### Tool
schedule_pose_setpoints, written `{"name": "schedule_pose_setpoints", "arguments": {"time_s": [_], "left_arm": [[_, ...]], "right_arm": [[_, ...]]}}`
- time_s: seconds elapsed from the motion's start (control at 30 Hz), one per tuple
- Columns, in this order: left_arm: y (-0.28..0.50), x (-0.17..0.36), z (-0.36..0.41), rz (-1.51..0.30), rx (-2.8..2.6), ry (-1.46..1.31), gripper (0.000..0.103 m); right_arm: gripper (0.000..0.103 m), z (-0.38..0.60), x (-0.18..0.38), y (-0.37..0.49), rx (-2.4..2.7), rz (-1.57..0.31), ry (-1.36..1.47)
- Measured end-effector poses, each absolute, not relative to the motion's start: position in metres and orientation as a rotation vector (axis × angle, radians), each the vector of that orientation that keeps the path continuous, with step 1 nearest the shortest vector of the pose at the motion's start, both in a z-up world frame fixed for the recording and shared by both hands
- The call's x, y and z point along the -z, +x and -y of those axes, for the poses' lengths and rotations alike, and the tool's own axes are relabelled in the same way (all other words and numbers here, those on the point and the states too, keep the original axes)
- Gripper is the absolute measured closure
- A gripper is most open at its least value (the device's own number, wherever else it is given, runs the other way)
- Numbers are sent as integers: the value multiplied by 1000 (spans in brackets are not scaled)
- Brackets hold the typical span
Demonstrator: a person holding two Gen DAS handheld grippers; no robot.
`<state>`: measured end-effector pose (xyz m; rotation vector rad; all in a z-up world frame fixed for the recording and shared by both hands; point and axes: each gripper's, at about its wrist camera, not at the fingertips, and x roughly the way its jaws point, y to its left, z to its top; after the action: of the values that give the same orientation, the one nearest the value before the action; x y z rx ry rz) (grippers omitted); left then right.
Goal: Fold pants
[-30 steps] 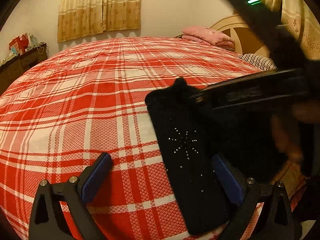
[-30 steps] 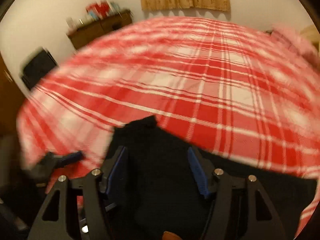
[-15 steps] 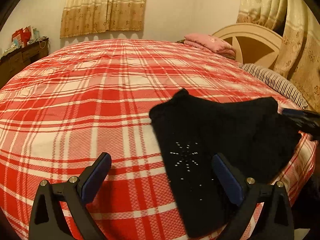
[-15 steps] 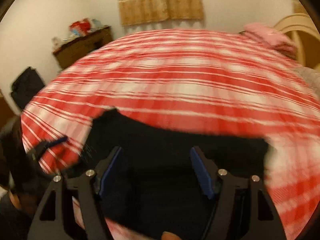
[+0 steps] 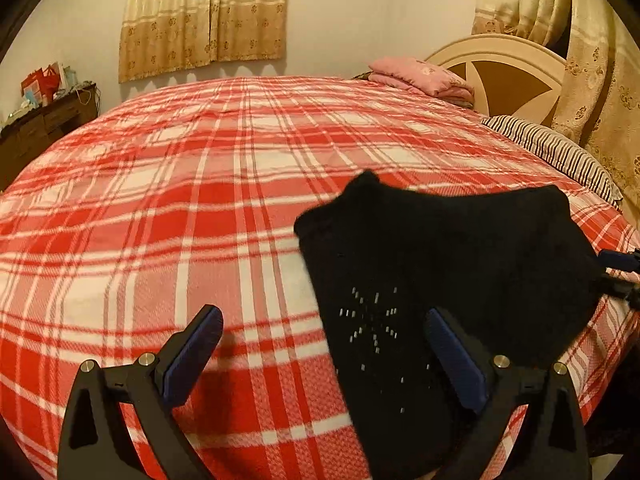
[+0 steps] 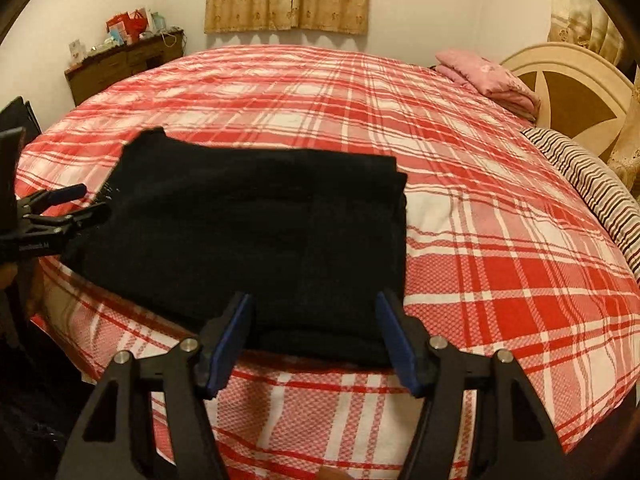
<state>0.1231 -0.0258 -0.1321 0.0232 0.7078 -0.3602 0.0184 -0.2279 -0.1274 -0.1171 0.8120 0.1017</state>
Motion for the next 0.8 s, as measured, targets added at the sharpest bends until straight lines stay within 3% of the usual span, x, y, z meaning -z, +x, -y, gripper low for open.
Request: {"name": "schedule_pose_setpoints", "arguments": {"time_s": [0.23,0.53,0.8], "left_arm": [[139,136,36,-737,388,23,1],[146,140,43,-743,399,15,1],[148,141,50,-720,393,-6,1]], "right_arm": [[35,273,113,30,-121,-774,131],[35,301,140,64,-168,-845,338],[32,297,142,72,-191,-822,357]]}}
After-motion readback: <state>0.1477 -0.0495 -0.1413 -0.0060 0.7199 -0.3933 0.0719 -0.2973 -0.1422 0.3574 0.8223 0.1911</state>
